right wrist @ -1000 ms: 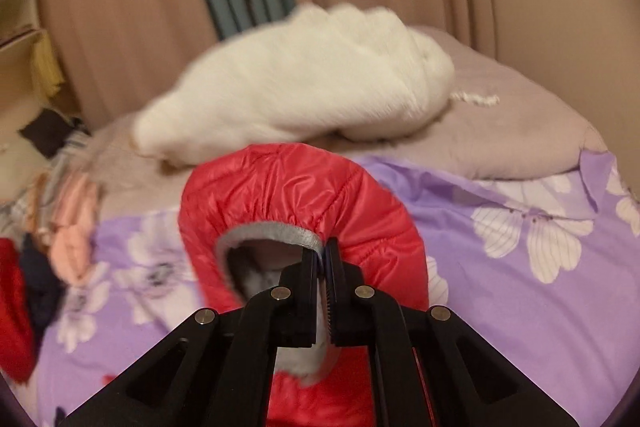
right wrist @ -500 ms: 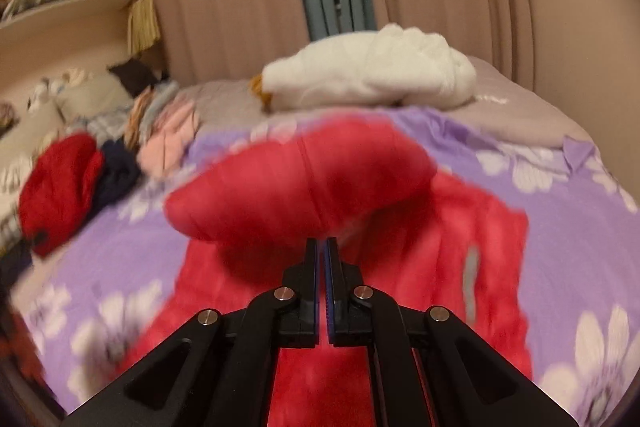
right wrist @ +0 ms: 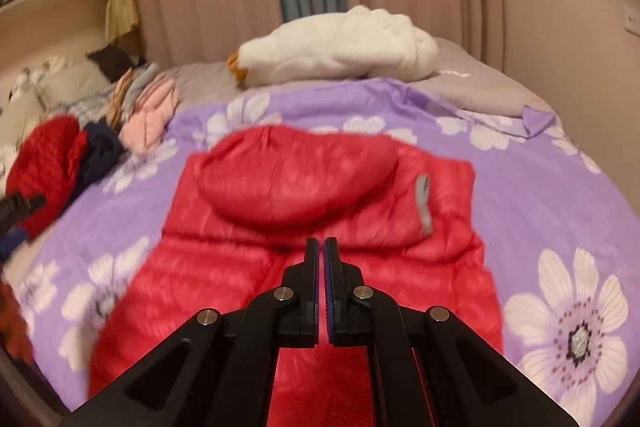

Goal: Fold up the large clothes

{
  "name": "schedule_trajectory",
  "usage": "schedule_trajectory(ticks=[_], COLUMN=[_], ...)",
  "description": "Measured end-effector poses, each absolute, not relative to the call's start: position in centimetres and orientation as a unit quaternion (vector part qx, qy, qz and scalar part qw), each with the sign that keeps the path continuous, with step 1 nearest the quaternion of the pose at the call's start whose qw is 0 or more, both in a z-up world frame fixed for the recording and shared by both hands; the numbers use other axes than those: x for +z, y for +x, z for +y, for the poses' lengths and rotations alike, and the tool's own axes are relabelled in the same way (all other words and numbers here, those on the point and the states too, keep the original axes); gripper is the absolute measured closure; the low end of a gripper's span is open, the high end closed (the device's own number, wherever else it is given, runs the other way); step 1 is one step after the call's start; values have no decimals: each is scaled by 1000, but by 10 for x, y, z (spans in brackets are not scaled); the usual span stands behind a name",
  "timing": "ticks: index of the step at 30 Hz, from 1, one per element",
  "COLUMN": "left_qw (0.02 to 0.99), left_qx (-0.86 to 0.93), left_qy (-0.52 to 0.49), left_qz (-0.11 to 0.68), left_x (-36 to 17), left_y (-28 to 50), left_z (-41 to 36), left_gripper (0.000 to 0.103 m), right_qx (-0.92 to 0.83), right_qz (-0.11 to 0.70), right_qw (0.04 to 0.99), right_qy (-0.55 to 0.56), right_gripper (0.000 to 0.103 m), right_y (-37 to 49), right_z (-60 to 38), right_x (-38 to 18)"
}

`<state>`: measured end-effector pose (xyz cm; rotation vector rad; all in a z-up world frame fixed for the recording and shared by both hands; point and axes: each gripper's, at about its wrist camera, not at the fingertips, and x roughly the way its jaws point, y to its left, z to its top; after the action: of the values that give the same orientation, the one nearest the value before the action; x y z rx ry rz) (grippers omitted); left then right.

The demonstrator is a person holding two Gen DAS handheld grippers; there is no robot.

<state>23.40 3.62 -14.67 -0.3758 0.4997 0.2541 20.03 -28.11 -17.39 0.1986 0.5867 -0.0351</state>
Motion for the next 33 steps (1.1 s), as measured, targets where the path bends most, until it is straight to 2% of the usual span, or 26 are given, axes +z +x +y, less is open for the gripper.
schedule_trajectory(ticks=[5, 11, 15, 18, 21, 25, 30, 33], left_qw=[947, 944, 949, 926, 934, 931, 929, 931], left_qx=[70, -24, 21, 16, 0, 14, 15, 14], left_qy=[-191, -194, -112, -114, -126, -101, -103, -106], left_qz=[248, 266, 295, 360, 335, 351, 355, 350], left_x=[-141, -138, -170, -233, -258, -263, -272, -273], left_y=[276, 361, 403, 404, 376, 375, 379, 377], left_z=[-2, -74, -115, -115, -107, -115, -116, -117], left_gripper=[47, 49, 50, 51, 51, 50, 49, 48], right_qx=[-31, -27, -25, -58, -45, -27, -58, -61], right_qz=[288, 292, 313, 364, 356, 346, 346, 346], right_qw=[943, 937, 923, 903, 904, 897, 915, 916], right_qy=[165, 187, 221, 222, 235, 273, 200, 195], right_gripper=[99, 99, 99, 99, 103, 103, 103, 103], right_y=[236, 318, 379, 387, 363, 344, 344, 350], right_z=[-300, -302, -308, -308, -304, -312, -292, -292], right_x=[-164, -158, -180, -233, -284, -294, -291, -292])
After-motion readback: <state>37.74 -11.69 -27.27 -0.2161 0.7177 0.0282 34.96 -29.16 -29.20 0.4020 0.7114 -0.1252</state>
